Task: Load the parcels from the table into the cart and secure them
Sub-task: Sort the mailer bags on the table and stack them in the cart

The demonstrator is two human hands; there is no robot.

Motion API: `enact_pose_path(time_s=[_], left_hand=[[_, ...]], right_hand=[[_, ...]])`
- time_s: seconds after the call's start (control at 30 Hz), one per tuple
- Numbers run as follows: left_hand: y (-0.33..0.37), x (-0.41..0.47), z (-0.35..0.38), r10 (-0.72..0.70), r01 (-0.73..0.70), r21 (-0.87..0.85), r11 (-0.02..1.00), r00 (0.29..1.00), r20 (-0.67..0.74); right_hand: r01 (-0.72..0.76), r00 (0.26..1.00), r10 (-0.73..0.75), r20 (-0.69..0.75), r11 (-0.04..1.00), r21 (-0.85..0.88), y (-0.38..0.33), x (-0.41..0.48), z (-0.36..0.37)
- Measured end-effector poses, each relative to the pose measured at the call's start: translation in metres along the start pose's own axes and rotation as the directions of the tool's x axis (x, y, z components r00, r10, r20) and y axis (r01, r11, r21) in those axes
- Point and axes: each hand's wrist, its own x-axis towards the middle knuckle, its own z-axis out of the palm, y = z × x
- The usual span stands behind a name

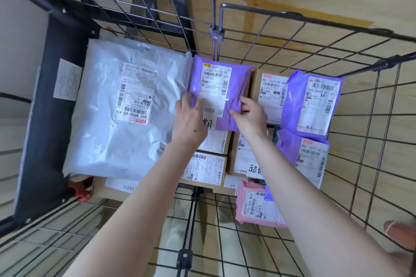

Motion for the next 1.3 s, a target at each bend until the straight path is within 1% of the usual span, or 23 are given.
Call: enact_pose_path(time_s=[0.17,0.27,0.37,0.47,0.6,0.67,0.77,0.9,1.0,1.13,1.23,1.3], left_hand=[[0.002,-0.001,-0.006,-0.010,0.010,-0.017,1.000,1.000,0.005],[0.006,-0.003,-0.019,-0.008,0.009,-0.080,0.997,1.000,0.007],[0.009,-0.008,-0.037,-0.047,0.045,-0.164,0.985,0.999,-0.006],[0.015,-0.021,-0.061,-0.080,0.059,-0.282,0.957,0.995,-0.064],[0.034,-0.048,-0.101,-0.102,0.063,-0.335,0.940,0.990,-0.099],[0.050,-0.064,-0.121,-0.080,0.038,-0.359,0.932,0.991,-0.104],[0.079,-0.091,-0.156,-0.051,-0.004,-0.379,0.926,0.989,-0.135],[0.108,-0.136,-0.193,-0.049,-0.041,-0.439,0.897,0.980,-0.192],[0.120,-0.172,-0.217,-0.080,-0.051,-0.546,0.837,0.974,-0.214],[0.128,-0.220,-0.251,-0.162,-0.055,-0.699,0.713,0.957,-0.241],[0.131,-0.257,-0.275,-0.219,-0.080,-0.751,0.655,0.932,-0.290],[0.130,-0.279,-0.288,-0.238,-0.111,-0.744,0.659,0.908,-0.346]], right_hand=[[0.019,1.000,-0.019,0.006,0.998,-0.067,-0.011,-0.007,-0.005],[0.028,0.999,-0.026,0.020,0.994,-0.109,-0.018,-0.016,-0.014],[0.034,0.999,-0.032,0.022,0.990,-0.137,-0.025,-0.029,-0.026],[0.062,0.998,-0.059,0.027,0.990,-0.125,-0.034,-0.049,-0.040],[0.141,0.990,-0.140,0.024,0.988,-0.060,-0.056,-0.089,-0.066],[0.203,0.979,-0.203,-0.004,0.979,-0.030,-0.072,-0.110,-0.081],[0.312,0.950,-0.312,-0.027,0.950,-0.008,-0.100,-0.144,-0.106],[0.398,0.917,-0.393,0.071,0.916,-0.061,-0.129,-0.190,-0.140],[0.472,0.876,-0.457,0.152,0.877,-0.086,-0.147,-0.225,-0.163],[0.543,0.819,-0.502,0.276,0.835,-0.091,-0.163,-0.268,-0.187],[0.620,0.759,-0.561,0.331,0.778,-0.102,-0.174,-0.295,-0.199],[0.682,0.707,-0.615,0.349,0.724,-0.107,-0.183,-0.312,-0.204]])
